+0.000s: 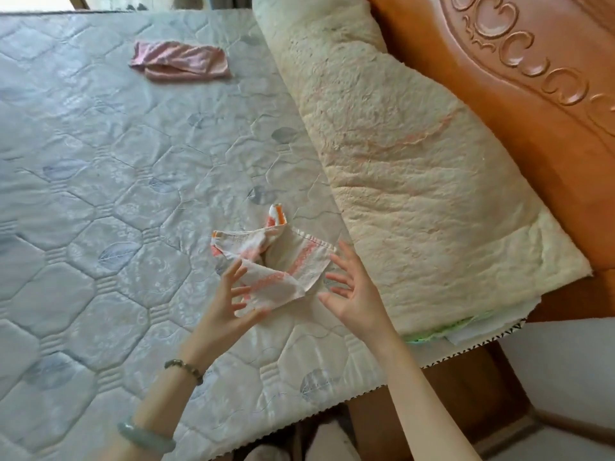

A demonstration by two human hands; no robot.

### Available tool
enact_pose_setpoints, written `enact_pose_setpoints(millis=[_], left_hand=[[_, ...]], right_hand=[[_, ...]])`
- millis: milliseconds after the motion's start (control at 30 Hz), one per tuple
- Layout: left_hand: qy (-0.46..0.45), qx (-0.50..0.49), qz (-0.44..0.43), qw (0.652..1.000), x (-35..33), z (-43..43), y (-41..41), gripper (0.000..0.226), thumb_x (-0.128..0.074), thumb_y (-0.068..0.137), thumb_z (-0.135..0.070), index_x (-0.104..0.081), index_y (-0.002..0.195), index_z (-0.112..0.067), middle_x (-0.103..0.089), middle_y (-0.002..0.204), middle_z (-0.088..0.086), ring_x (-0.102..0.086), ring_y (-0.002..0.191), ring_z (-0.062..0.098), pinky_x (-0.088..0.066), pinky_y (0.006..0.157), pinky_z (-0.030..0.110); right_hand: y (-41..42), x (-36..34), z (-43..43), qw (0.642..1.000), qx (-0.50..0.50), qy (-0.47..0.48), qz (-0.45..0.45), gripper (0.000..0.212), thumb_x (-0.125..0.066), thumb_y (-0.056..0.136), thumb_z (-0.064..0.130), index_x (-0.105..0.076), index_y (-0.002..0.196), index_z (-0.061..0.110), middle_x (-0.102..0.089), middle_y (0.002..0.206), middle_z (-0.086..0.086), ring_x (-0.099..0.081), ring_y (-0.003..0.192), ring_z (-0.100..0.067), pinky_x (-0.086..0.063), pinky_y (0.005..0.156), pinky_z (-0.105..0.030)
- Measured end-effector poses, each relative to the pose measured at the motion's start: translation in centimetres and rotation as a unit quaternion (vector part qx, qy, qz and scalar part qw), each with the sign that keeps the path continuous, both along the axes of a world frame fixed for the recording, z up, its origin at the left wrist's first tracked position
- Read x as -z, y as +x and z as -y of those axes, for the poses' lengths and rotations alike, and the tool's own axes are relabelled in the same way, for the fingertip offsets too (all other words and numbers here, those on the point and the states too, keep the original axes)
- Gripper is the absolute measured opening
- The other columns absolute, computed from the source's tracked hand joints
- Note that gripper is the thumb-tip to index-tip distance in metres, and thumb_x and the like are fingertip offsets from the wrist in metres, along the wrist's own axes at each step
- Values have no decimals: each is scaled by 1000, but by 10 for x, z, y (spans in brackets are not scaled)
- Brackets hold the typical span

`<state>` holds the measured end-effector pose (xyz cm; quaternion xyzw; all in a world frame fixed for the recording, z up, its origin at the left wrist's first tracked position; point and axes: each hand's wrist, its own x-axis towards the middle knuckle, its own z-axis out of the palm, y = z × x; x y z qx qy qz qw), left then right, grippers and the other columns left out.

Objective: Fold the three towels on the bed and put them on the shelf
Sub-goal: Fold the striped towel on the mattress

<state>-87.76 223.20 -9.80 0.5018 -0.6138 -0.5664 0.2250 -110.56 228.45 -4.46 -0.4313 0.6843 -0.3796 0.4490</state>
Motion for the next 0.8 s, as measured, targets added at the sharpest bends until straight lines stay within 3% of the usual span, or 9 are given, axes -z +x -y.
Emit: enact_pose_setpoints(millis=[133,267,367,500,633,733,800], left_hand=[[36,-50,56,997,61,8,-9,77,-76,79,-24,-23,127,-53,-36,130,-28,-53,111,9,-47,88,26],[86,-93,123,984,136,13,-21,75,-73,83,-25,-29,144,-26,-37,143,-6,-50,119,17,-46,93,30],[102,-113,156,976,183,21,-26,77,-74,82,-26,-31,145,-18,-40,144,0,-48,124,18,-46,100,39],[134,-171,197,956,243,27,-30,74,-73,82,-21,-32,143,-10,-41,144,8,-44,130,23,-40,106,42],[174,-234,231,928,286,31,-33,55,-60,84,-5,-40,136,-5,-51,129,13,-52,116,26,-43,95,34],[181,-300,233,907,304,32,-38,36,-56,84,-2,-51,120,-6,-59,107,8,-57,100,24,-44,86,32],[202,-325,210,900,308,33,-44,26,-59,87,-8,-51,111,-11,-61,93,0,-60,90,20,-47,80,32]], right_hand=[[-8,68,28,998,-39,53,20,83,-69,82,2,-27,138,45,-48,131,10,-55,107,-1,-47,79,-8],[-13,142,53,992,-89,94,1,83,-69,81,0,-28,127,55,-48,123,18,-56,104,-4,-45,80,-6],[-6,188,67,985,-133,107,-24,81,-68,81,3,-29,137,45,-51,126,12,-57,105,-2,-45,85,-8],[15,259,82,967,-221,92,-87,69,-65,80,8,-40,141,28,-53,134,5,-52,117,-7,-43,101,-24],[43,320,91,931,-323,84,-148,60,-64,82,14,-45,139,12,-52,138,-6,-46,129,-21,-35,109,-30],[61,352,88,878,-385,46,-282,53,-74,69,21,-60,119,11,-60,119,-13,-58,108,-32,-52,87,-42],[66,360,88,862,-378,27,-337,42,-81,56,19,-66,95,14,-65,101,-10,-64,88,-30,-54,67,-36]])
